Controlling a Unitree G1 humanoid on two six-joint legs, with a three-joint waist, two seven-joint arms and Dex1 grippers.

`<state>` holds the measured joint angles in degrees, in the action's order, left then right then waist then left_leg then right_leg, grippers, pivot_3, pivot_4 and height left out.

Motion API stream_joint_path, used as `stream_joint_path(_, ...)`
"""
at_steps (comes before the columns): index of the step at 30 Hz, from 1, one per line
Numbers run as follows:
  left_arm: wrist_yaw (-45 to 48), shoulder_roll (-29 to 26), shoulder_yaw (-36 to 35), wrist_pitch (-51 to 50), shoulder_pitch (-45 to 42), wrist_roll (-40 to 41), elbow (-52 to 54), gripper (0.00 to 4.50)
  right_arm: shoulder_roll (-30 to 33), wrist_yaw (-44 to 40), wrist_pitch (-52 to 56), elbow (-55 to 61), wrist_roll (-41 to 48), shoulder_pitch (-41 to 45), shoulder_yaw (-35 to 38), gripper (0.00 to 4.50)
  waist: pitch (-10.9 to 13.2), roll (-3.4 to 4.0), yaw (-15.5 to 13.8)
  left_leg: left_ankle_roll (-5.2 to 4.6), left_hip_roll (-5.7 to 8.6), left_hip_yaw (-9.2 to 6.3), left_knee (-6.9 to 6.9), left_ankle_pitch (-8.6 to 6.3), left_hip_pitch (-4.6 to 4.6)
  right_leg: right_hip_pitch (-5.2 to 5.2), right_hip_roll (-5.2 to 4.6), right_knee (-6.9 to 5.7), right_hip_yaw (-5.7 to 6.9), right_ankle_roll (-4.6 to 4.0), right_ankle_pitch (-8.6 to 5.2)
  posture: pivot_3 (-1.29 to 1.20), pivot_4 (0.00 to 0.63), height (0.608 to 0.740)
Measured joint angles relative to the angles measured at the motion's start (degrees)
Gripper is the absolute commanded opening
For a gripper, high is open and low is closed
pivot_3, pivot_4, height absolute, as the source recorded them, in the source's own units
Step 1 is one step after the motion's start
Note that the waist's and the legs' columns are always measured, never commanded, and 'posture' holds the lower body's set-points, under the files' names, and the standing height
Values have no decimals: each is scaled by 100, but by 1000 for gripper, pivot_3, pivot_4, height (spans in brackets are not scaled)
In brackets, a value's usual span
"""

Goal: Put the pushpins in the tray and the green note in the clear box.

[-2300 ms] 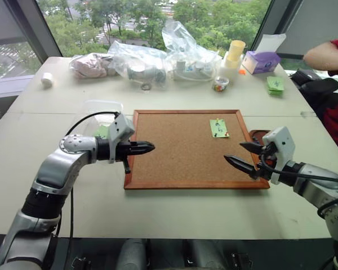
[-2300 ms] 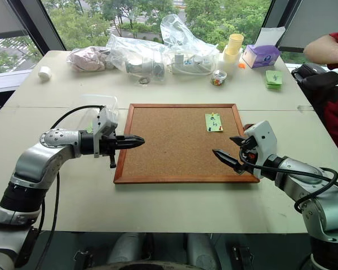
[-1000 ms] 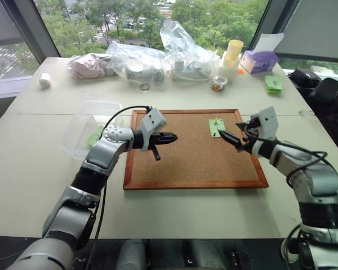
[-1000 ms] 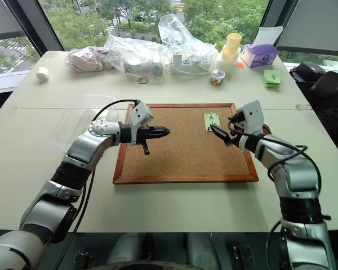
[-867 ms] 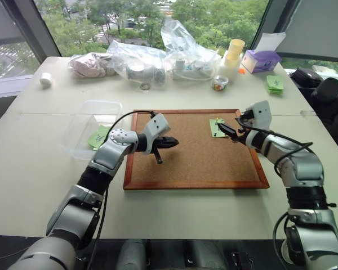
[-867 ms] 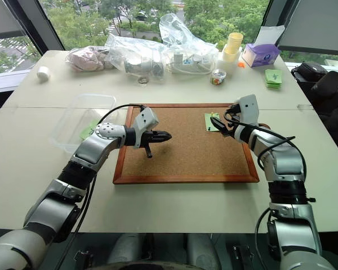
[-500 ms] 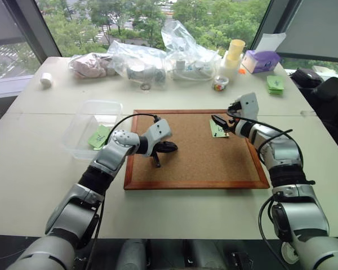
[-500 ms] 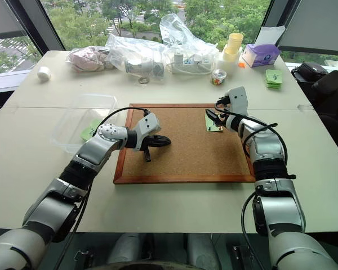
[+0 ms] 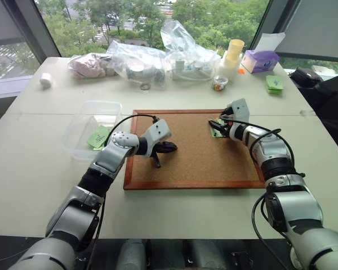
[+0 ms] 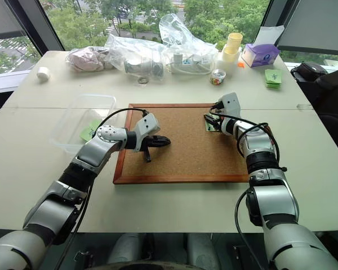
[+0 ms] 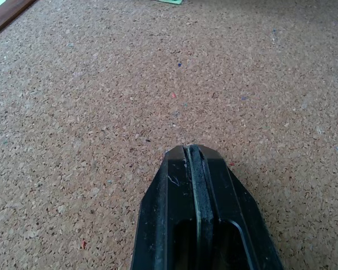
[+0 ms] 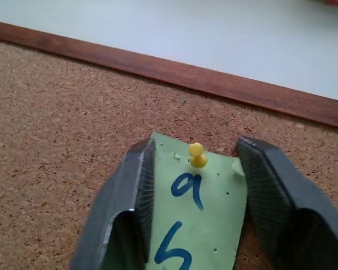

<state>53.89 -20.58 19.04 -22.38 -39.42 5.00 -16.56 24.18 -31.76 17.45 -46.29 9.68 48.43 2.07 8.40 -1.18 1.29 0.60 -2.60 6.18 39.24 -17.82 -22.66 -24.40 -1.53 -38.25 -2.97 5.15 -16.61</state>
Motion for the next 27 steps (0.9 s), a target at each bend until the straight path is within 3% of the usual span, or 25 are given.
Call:
stream_joint_path(2, -19, 0, -15, 0, 33, 0, 22, 0, -8, -26, -75, -70, -7, 31, 22, 85, 0, 0, 10, 0, -1, 0, 0, 0, 7, 7, 1, 0, 0, 0, 0, 0, 150, 738)
stream_joint_path(27, -63, -15, -33, -98, 98, -78, 159, 0, -214, 226, -810, -356, -152, 25, 139, 85, 1, 3, 106, 4, 0, 0, 0, 2, 9, 9, -4, -6, 0, 0, 0, 0, 150, 738)
